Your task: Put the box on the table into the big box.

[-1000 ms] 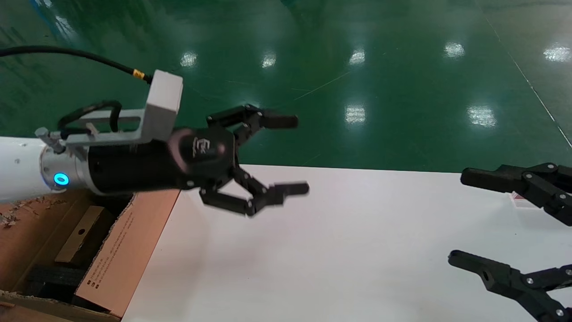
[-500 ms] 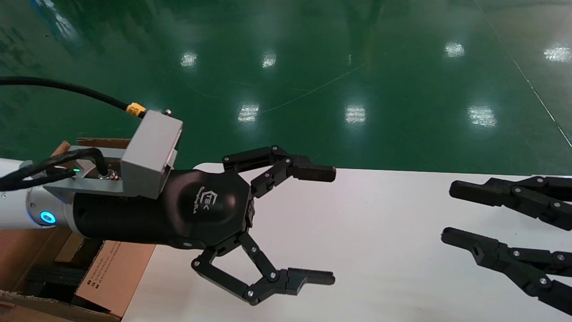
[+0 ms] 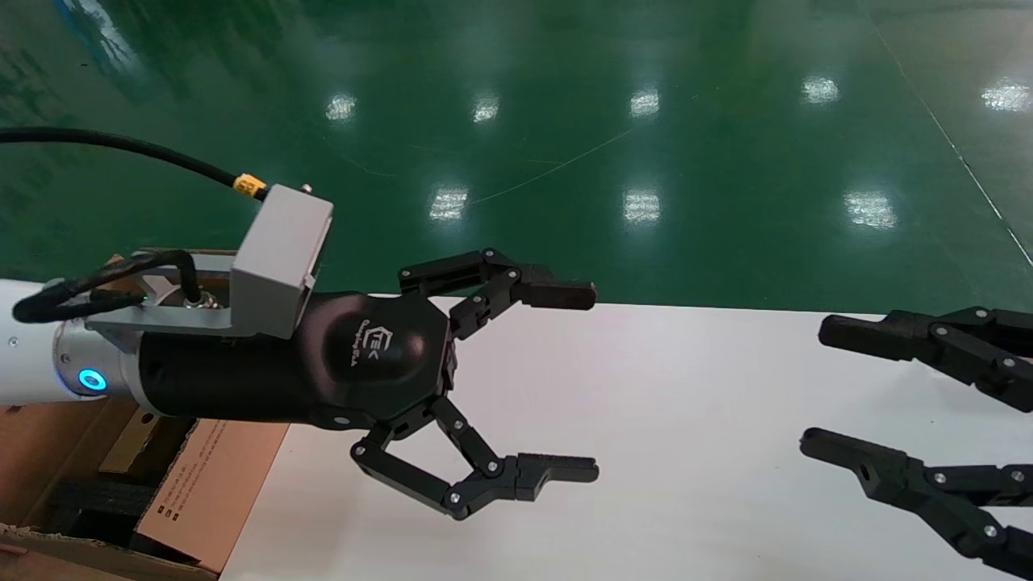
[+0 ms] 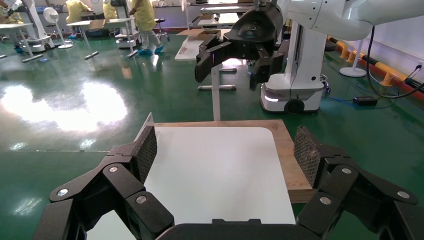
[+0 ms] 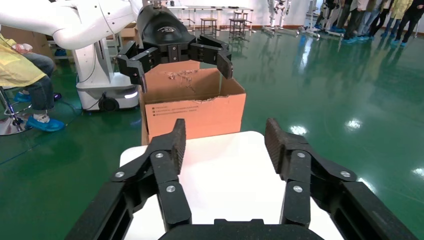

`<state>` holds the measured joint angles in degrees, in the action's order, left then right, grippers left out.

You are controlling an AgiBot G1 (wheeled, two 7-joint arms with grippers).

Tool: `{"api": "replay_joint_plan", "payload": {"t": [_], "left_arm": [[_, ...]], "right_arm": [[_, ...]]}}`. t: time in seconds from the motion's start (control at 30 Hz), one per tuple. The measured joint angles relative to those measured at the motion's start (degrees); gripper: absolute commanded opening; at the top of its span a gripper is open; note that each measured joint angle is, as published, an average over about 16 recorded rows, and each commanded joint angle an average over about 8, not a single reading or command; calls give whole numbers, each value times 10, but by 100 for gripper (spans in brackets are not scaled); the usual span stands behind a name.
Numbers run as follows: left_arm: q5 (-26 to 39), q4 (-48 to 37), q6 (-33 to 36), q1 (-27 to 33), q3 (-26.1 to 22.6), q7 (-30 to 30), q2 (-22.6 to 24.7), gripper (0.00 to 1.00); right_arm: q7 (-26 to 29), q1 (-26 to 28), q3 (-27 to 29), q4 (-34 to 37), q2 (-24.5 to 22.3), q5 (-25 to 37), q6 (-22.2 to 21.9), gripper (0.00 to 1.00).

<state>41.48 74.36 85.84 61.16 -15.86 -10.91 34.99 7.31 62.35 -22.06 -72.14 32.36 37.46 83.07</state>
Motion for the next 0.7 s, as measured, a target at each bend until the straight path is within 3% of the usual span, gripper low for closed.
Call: {"api": "replay_joint_plan", "payload": {"t": [0.7], "left_arm": [[3,-8,-1,4,-1,2,0,100]], "right_arm": [[0,0,0,0,0,0,0,100]]}}
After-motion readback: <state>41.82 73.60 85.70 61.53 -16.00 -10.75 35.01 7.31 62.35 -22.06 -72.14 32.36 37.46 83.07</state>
